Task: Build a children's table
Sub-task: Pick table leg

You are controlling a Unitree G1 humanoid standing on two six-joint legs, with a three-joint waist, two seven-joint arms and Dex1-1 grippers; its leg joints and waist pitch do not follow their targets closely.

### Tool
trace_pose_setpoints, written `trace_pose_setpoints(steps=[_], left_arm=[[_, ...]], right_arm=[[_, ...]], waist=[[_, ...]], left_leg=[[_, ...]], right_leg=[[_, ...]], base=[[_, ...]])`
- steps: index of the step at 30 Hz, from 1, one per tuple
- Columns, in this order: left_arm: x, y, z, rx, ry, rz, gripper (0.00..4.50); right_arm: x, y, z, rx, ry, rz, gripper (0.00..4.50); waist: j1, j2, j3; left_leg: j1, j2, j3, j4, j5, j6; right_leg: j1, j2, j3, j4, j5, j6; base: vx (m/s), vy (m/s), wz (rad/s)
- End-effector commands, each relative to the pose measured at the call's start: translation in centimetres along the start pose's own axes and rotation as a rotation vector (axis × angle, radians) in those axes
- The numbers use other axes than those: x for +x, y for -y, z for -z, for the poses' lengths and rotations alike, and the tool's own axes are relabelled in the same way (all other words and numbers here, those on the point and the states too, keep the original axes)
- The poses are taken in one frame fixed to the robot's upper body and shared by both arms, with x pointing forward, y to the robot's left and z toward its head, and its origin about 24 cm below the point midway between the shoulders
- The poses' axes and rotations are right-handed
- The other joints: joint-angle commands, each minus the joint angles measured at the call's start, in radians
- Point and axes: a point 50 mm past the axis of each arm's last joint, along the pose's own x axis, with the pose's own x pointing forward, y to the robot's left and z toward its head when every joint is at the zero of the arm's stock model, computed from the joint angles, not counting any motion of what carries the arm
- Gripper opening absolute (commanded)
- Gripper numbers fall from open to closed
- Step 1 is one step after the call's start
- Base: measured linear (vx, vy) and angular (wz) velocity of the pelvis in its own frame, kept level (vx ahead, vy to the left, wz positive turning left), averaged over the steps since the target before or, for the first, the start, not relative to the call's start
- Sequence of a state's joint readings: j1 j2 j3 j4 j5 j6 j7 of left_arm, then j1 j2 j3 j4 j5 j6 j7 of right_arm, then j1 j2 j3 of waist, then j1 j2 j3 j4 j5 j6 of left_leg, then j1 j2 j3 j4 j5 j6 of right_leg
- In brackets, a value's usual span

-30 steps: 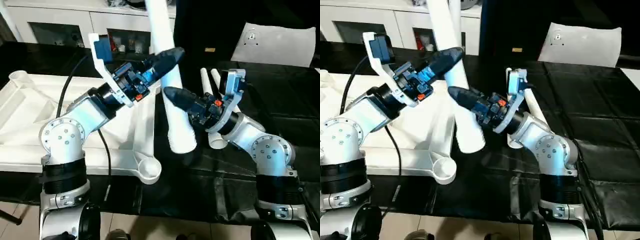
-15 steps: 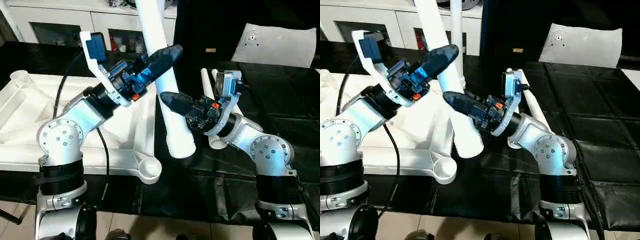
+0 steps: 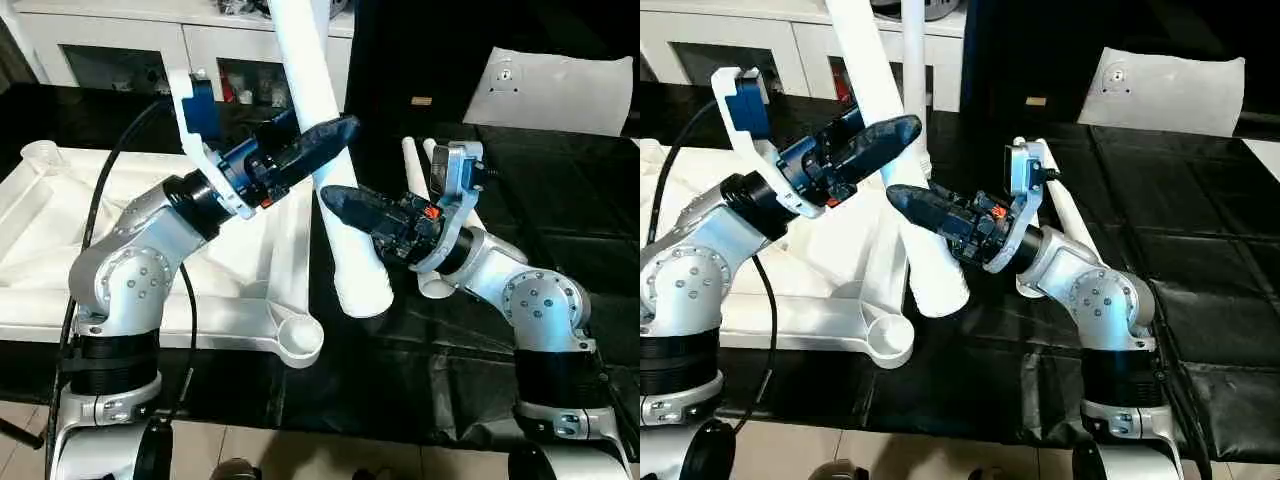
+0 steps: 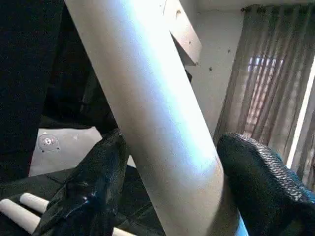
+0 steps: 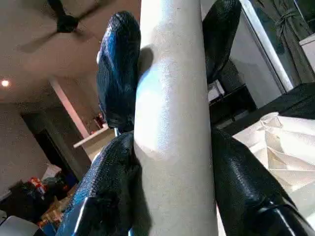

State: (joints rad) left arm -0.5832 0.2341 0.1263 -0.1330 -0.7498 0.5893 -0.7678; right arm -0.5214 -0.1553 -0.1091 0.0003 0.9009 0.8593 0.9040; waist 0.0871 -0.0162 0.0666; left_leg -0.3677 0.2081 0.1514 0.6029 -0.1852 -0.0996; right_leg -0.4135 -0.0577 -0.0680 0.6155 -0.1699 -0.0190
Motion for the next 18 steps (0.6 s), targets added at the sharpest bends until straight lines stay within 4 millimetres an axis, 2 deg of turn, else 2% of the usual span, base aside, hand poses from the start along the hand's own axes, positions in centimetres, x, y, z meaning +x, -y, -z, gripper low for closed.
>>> trace_pose_setpoints(steps=[1, 3, 4, 9, 10, 15, 18], left_arm=[[-0.12, 0.02, 0.54, 0.011, -0.031, 0.003, 2.98], [-0.11, 0.09, 0.64, 0.014, -0.036, 0.009, 2.79], [-0.11, 0.09, 0.73, 0.019, -0.041, 0.009, 2.79], [-0.12, 0.11, 0.87, 0.025, -0.045, 0.010, 2.52], [-0.17, 0.11, 0.92, 0.017, -0.042, 0.009, 2.52], [-0.21, 0.07, 0.96, 0.004, -0.037, 0.000, 2.45], [-0.21, 0.13, 0.89, -0.013, -0.022, 0.002, 2.42]], right_arm=[[0.31, -0.70, -0.47, -0.037, 0.005, -0.043, 1.84], [0.31, -0.68, -0.47, -0.038, 0.004, -0.042, 1.84], [0.32, -0.67, -0.46, -0.038, 0.004, -0.041, 1.84], [0.37, -0.69, -0.40, -0.037, 0.002, -0.042, 1.84], [0.38, -0.67, -0.38, -0.037, 0.002, -0.041, 1.84], [0.40, -0.62, -0.41, -0.040, 0.003, -0.037, 1.84], [0.38, -0.56, -0.33, -0.042, 0.002, -0.032, 1.84]], waist=[[-0.002, 0.002, -0.080], [-0.002, 0.005, -0.080], [-0.002, 0.002, -0.080], [-0.002, 0.003, -0.081], [-0.002, 0.001, -0.081], [-0.001, 0.005, -0.081], [-0.002, 0.004, -0.080]], left_leg=[[0.004, 0.011, 0.012, -0.067, -0.106, -0.011], [0.004, 0.010, 0.012, -0.067, -0.107, -0.011], [0.004, 0.010, 0.013, -0.066, -0.108, -0.009], [0.004, 0.010, 0.013, -0.065, -0.099, -0.008], [0.003, 0.010, 0.013, -0.066, -0.096, -0.007], [0.003, 0.010, 0.012, -0.065, -0.103, -0.007], [0.004, 0.009, 0.012, -0.066, -0.109, -0.008]], right_leg=[[0.066, -0.062, 0.044, -0.070, -0.210, -0.145], [0.067, -0.062, 0.044, -0.069, -0.209, -0.148], [0.067, -0.062, 0.044, -0.070, -0.215, -0.146], [0.067, -0.061, 0.045, -0.068, -0.203, -0.148], [0.068, -0.061, 0.044, -0.067, -0.198, -0.149], [0.066, -0.061, 0.043, -0.069, -0.221, -0.142], [0.065, -0.060, 0.043, -0.071, -0.232, -0.139]], base=[[0.000, 0.000, 0.00], [0.000, 0.000, 0.00], [0.000, 0.000, 0.00], [0.000, 0.000, 0.00], [0.000, 0.000, 0.00], [0.000, 0.000, 0.00], [0.000, 0.000, 0.00]])
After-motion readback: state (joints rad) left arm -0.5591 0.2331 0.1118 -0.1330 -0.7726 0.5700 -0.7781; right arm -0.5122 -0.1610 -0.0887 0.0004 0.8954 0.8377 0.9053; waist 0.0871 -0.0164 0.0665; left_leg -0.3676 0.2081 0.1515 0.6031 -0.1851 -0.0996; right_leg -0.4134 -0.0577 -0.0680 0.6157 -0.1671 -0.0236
